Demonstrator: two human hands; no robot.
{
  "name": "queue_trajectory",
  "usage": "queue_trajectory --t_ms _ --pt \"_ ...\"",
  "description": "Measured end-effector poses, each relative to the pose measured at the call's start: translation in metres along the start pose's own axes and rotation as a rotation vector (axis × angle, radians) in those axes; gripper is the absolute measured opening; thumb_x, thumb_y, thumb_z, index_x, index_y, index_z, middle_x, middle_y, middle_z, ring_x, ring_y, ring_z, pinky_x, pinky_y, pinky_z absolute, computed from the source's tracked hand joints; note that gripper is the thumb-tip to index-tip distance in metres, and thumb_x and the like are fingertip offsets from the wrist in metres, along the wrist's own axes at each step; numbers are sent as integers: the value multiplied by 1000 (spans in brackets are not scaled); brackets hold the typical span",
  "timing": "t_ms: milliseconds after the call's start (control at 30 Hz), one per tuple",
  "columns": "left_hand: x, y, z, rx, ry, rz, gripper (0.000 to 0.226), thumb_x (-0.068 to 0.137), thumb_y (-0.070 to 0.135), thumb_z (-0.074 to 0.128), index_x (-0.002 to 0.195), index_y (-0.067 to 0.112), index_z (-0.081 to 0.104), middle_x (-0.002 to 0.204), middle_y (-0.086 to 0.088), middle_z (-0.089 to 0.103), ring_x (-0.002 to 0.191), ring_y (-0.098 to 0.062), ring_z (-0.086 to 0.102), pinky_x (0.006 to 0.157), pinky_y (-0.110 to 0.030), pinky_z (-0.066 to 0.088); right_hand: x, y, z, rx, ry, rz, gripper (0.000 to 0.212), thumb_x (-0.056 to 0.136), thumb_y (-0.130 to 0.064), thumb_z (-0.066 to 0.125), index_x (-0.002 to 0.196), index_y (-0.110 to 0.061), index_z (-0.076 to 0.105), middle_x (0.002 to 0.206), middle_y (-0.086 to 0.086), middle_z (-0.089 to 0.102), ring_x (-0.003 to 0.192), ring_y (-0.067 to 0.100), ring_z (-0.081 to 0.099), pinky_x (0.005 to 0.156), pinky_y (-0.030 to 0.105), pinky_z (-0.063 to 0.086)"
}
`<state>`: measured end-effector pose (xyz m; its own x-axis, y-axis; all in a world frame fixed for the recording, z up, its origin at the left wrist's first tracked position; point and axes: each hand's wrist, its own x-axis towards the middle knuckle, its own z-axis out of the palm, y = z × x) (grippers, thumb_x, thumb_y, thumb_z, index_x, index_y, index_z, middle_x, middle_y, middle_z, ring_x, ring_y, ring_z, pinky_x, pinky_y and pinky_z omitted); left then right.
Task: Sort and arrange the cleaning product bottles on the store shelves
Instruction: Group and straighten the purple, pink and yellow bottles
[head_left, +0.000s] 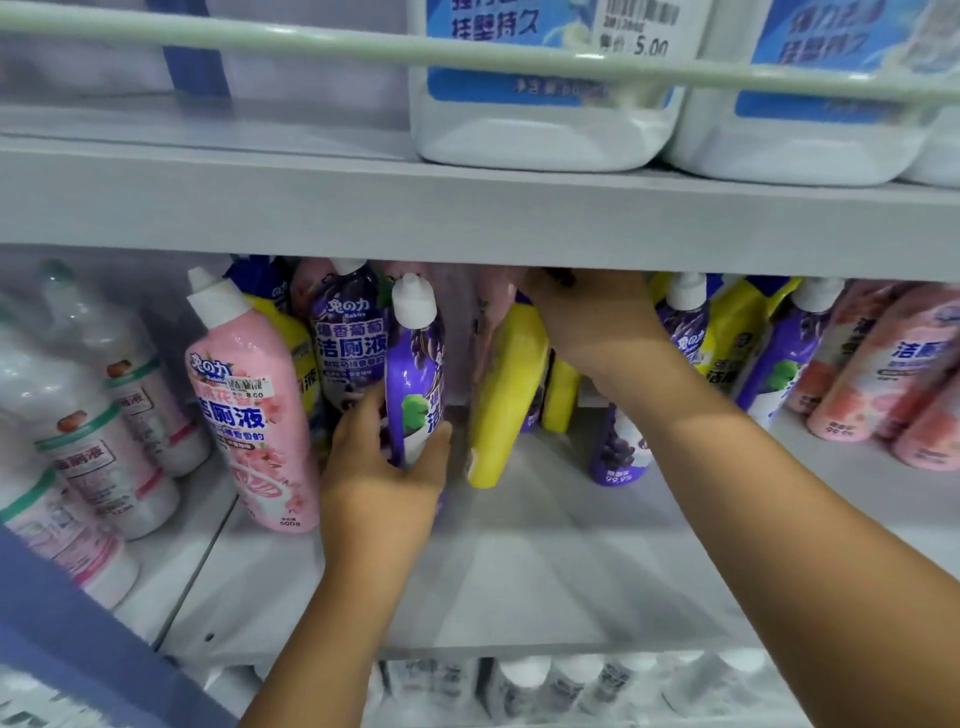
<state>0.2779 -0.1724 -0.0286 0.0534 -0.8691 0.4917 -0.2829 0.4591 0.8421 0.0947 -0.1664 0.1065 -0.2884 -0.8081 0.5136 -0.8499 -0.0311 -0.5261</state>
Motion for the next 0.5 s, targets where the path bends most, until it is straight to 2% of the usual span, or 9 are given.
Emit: queue_trajectory --t_ms 100,200,267,300,367,400,433,467,500 --pt "-5 2 10 -18 1 -23 39 83 21 80 118 26 65 104 10 73 97 -15 71 87 -41 58 -10 8 -15 152 24 20 20 99 -20 62 110 -4 69 98 3 64 84 2 47 78 13 31" --pt "-10 2 17 36 64 -2 35 82 30 75 115 24 64 103 6 71 96 -20 71 85 -45 58 -14 22 -16 150 -50 0 20 99 -25 63 112 -10 70 97 -6 57 88 -4 44 74 0 27" --pt "-12 7 16 61 121 8 34 82 32 72 113 22 64 102 6 69 95 -23 70 85 -44 57 -11 18 -14 173 -18 -52 18 100 -20 62 112 -10 70 98 -7 56 91 -12 40 75 -8 22" --pt "-13 9 15 77 138 12 35 82 32 72 114 21 64 101 6 68 96 -24 69 85 -42 56 -8 16 -11 169 -8 -86 13 100 -19 61 108 -12 70 97 -5 58 98 -9 46 79 -4 27" --pt "-15 13 13 86 141 -35 35 83 31 75 115 22 64 102 4 70 96 -22 69 81 -36 55 1 17 0 -35 -78 -220 18 104 -21 51 94 -19 65 96 5 68 109 18 61 89 20 42" --pt "-17 15 12 86 132 -61 35 83 29 78 115 23 64 101 4 71 95 -20 69 79 -33 53 7 14 5 -98 -141 -219 28 105 -20 42 86 -22 63 89 9 68 100 26 66 86 28 47" --pt "-20 16 12 93 122 -73 36 82 26 79 115 25 63 100 5 72 93 -17 69 77 -30 52 12 9 10 -71 -93 -202 42 104 -13 34 77 -23 65 77 8 67 86 28 69 77 30 52" --pt "-23 17 11 98 114 -81 37 82 24 80 114 27 62 100 7 72 92 -15 69 75 -28 51 15 4 10 -37 -153 -196 54 102 -5 28 70 -21 69 66 5 66 71 27 70 69 28 53" --pt "-26 19 10 102 110 -87 38 82 25 80 115 28 62 100 10 72 91 -12 69 73 -26 49 23 5 20 -110 -18 -255 62 102 -2 24 70 -18 74 62 -2 65 62 20 69 67 23 51"
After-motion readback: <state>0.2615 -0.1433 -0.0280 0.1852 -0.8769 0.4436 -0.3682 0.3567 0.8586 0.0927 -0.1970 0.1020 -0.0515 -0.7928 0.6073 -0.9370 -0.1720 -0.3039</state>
